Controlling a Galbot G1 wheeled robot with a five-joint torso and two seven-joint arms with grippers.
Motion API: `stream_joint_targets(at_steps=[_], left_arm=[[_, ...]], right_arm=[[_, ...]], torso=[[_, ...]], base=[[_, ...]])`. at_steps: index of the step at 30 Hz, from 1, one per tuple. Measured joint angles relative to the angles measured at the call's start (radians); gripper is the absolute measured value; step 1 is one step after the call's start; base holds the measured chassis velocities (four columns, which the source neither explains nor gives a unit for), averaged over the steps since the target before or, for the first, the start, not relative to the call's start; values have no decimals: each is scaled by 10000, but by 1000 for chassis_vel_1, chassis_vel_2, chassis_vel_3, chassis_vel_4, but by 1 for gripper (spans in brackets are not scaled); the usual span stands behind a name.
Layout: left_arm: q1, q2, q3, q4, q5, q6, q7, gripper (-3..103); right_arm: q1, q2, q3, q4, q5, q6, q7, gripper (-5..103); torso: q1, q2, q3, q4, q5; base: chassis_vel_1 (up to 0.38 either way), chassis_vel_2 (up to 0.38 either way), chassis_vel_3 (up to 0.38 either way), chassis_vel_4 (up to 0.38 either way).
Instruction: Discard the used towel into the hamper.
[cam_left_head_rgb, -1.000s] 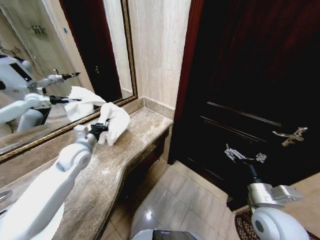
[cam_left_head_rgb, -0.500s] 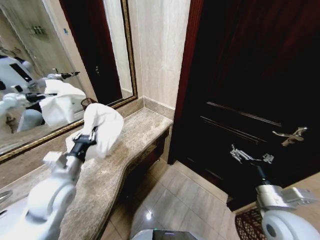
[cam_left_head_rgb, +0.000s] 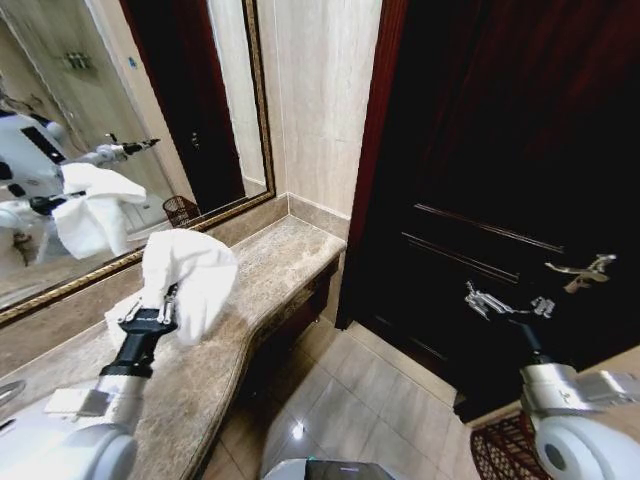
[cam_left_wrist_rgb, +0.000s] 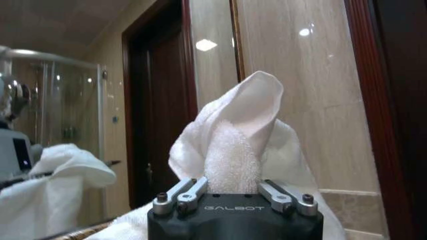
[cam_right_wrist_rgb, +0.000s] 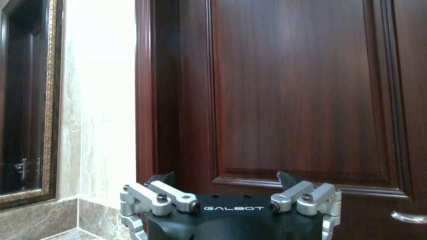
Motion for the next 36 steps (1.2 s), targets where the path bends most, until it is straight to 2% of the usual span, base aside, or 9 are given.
stream_joint_targets(at_steps=[4, 18, 36], left_arm=[[-62, -13, 525, -35, 221, 298, -174, 15], [116, 12, 1499, -27, 1166, 313, -338, 15], [285, 145, 1575, -6, 1236, 330, -437, 15]], right_arm=[[-75, 29, 139, 72, 108, -44, 130, 100], [-525, 105, 429, 81, 374, 281, 178, 100], [-663, 103, 537, 17, 313, 489, 176, 100]], torso=[[1, -1, 0, 0, 0], [0, -1, 0, 2, -2], [1, -1, 0, 2, -3]], base=[[0, 0, 0, 0], [14, -9, -15, 14], [31, -30, -48, 36]])
